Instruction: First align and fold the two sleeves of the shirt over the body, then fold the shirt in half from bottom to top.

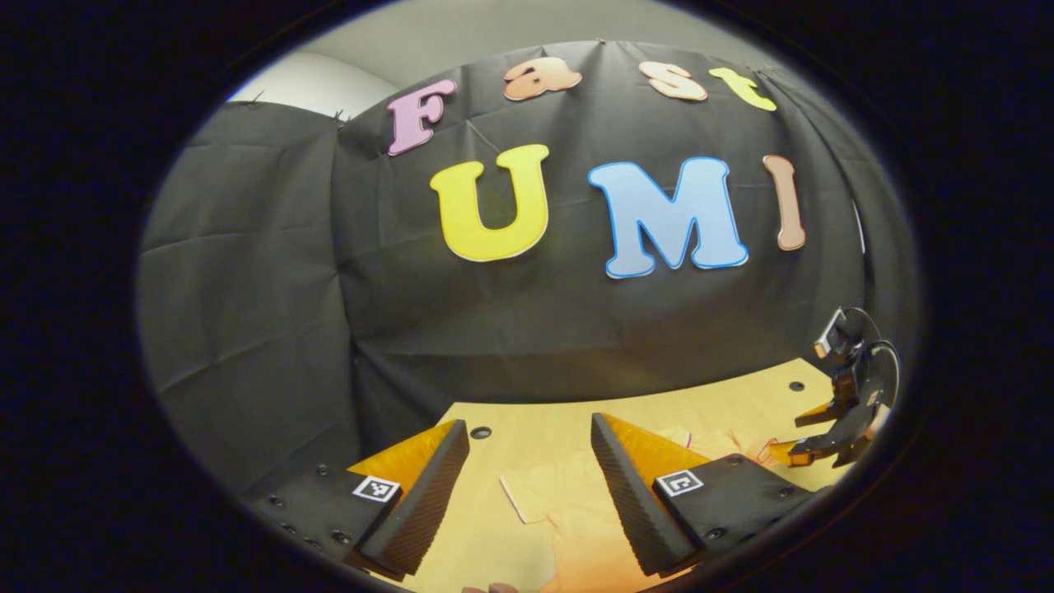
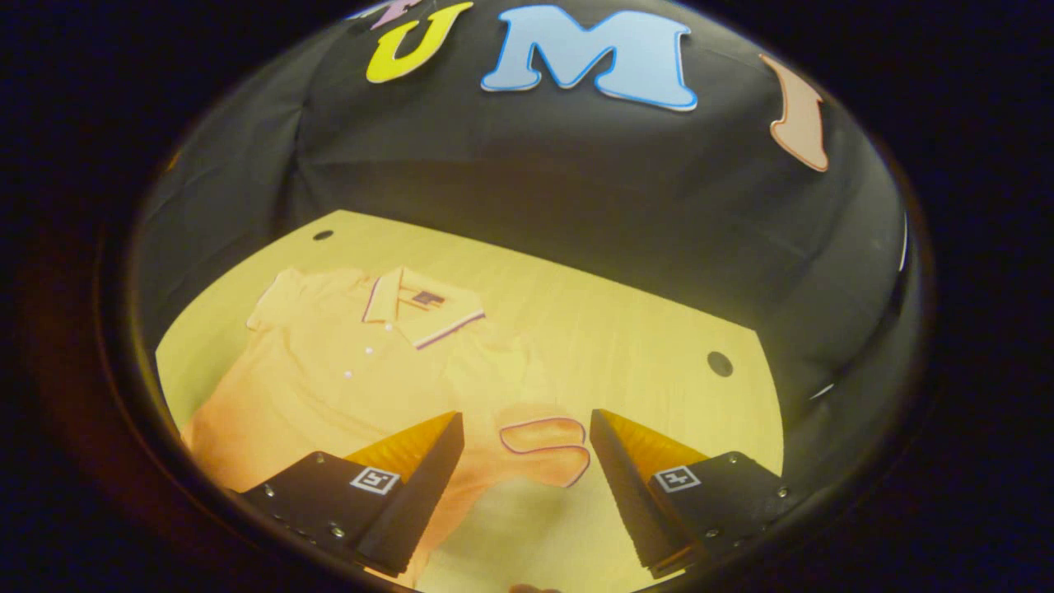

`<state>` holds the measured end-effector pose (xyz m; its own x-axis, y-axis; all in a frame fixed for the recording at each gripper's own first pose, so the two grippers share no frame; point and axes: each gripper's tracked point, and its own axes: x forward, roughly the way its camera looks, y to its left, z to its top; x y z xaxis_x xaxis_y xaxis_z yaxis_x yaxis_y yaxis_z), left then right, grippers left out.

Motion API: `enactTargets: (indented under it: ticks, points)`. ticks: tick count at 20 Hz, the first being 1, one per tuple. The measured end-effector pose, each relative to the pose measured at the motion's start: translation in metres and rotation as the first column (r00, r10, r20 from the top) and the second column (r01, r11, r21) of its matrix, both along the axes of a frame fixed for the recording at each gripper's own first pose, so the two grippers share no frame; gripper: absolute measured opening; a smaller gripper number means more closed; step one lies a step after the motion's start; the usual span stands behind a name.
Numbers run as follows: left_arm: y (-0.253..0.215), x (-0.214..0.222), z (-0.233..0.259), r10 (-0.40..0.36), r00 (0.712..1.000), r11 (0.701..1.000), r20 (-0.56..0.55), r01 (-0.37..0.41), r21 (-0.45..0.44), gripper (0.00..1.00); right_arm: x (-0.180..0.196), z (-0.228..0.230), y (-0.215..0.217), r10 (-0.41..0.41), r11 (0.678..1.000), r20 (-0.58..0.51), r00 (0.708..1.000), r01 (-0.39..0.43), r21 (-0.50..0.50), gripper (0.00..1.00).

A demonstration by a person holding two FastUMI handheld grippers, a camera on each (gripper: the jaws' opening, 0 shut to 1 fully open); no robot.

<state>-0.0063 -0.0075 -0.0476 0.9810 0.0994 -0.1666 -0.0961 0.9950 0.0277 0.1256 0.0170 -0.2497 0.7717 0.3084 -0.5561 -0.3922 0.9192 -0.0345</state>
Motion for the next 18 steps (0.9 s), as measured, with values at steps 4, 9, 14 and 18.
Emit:
enactTargets:
  ticks: [4, 9, 14, 18]
  points:
    - [0.005, 0.012, -0.009, 0.038, 0.999, 0.999, -0.031, -0.037, 0.012, 0.96, 0.023, -0.038, 0.004, 0.063, 0.993, -0.057, 0.996, -0.068, -0.097, 0.96]
    - [0.006, 0.019, -0.019, 0.069, 0.996, 0.998, -0.064, -0.068, 0.012, 0.97, 0.047, -0.055, 0.007, 0.087, 0.986, -0.075, 0.993, -0.097, -0.133, 0.96]
    - [0.006, 0.023, -0.024, 0.081, 0.993, 0.997, -0.083, -0.081, 0.009, 0.97, 0.055, -0.064, 0.012, 0.11, 0.991, -0.141, 0.984, -0.12, -0.063, 0.92]
    - [0.005, 0.026, -0.027, 0.08, 0.993, 0.997, -0.09, -0.08, 0.007, 0.98, 0.051, -0.066, 0.016, 0.121, 0.992, -0.192, 0.974, -0.125, -0.012, 0.47]
